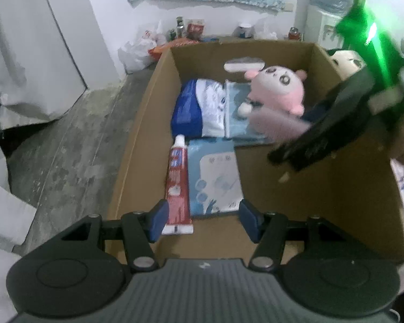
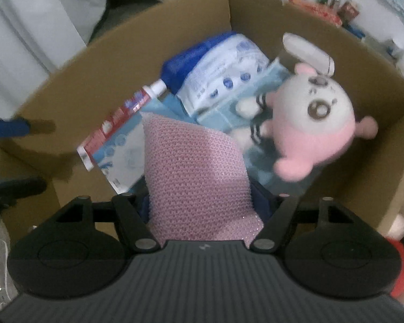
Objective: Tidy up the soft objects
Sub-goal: 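Lower the pink pad into the box and open the right gripper, then move the left gripper to the yogurt cup while the right moves to the green scrunchie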
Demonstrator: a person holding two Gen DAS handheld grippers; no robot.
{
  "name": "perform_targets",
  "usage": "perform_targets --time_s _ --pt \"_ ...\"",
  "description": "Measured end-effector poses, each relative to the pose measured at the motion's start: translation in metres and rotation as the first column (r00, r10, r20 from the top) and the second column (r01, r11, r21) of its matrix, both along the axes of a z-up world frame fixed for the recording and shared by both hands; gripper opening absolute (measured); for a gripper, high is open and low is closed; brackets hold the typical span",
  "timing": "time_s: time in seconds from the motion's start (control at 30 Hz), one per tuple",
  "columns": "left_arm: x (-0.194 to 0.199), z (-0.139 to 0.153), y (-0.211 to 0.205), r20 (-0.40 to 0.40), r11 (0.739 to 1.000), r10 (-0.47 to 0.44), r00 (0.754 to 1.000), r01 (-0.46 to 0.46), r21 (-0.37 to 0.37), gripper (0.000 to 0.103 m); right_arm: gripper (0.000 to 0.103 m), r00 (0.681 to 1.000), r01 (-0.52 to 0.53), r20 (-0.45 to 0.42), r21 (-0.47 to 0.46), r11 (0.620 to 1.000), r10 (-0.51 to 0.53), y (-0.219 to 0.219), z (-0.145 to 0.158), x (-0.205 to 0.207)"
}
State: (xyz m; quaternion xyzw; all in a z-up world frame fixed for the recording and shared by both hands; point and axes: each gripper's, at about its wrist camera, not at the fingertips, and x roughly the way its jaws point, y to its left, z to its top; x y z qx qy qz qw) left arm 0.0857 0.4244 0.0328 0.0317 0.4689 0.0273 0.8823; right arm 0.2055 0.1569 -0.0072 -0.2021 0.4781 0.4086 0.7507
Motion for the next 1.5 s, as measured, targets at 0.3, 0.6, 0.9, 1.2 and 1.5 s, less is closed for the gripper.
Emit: perform_targets --time_s 0.3,0.6,0.9,1.2,1.5 --pt "-0.017 -0.006 0.011 0.002 0.998 0.015 1.000 -0.015 -0.059 0.064 0.076 0.997 -0.022 -0.072 -0.019 1.000 0.020 -0.010 0.020 0.013" --pt "-0.025 -0.009 0.014 0.001 0.997 0.003 1.000 -0.003 -0.084 0.066 0.066 0.980 -0.182 -0.112 -0.156 0.971 0.166 0.001 0.009 -0.013" --pt "-0.028 -0.015 0.014 0.002 0.997 -0.005 1.000 0.005 -0.080 0.069 0.043 0.939 -0.319 -0.015 -0.416 0.852 0.345 0.021 -0.019 -0.051" --pt "-0.028 -0.022 0.012 -0.009 0.996 -0.009 1.000 0.008 -0.084 0.069 0.031 0.869 -0.400 0.113 -0.416 0.817 0.482 0.030 -0.019 -0.063" --pt "-0.037 -0.015 0.009 -0.012 0.997 0.001 1.000 -0.001 -0.077 0.073 0.038 0.775 -0.519 0.143 -0.410 0.750 0.615 0.023 -0.015 -0.085"
